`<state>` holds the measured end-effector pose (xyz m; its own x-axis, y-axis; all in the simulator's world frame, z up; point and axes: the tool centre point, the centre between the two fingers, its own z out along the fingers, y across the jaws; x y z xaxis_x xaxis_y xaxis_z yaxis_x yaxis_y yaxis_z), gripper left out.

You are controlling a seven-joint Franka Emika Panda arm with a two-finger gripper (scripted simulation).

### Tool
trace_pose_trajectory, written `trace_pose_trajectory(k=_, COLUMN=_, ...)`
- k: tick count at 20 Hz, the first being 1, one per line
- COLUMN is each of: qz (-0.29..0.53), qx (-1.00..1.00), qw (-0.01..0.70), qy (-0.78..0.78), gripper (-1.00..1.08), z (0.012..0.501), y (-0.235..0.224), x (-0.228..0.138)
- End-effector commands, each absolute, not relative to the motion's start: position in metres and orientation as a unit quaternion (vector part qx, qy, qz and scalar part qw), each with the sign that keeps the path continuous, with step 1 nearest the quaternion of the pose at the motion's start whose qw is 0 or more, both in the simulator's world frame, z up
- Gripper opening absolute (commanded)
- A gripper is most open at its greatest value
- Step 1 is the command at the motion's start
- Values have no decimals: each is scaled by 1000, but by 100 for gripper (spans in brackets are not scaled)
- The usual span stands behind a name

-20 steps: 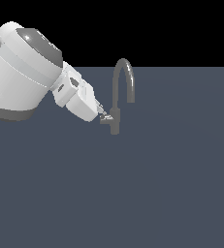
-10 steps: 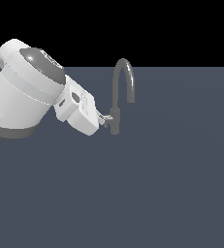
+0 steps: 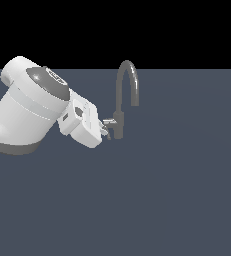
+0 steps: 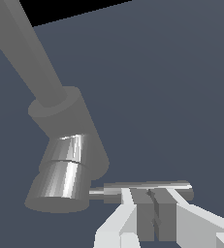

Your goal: Turn on the faucet by rotating a designated handle.

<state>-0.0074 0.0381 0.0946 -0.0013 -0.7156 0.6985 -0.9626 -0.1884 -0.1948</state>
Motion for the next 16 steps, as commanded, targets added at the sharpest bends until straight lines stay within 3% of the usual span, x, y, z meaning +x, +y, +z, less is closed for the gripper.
trace_pose_trajectory(k=1, qz=349, qx=682, qw=187, qy=-614, gripper=-100, z=73, y=28, x=-12)
trace_pose_trajectory(k=6, qz=346, qx=681, qw=192, qy=-616, gripper=-100, z=51, y=25, x=-11)
trace_pose_trajectory(k=7, qz=363, qx=682, qw=170, qy=-611, gripper=-100, z=81, y=41, x=-1)
trace_pose_trajectory(k=16, qz=354, qx=681, qw=182, qy=-614, gripper=-100, z=51, y=38, x=16)
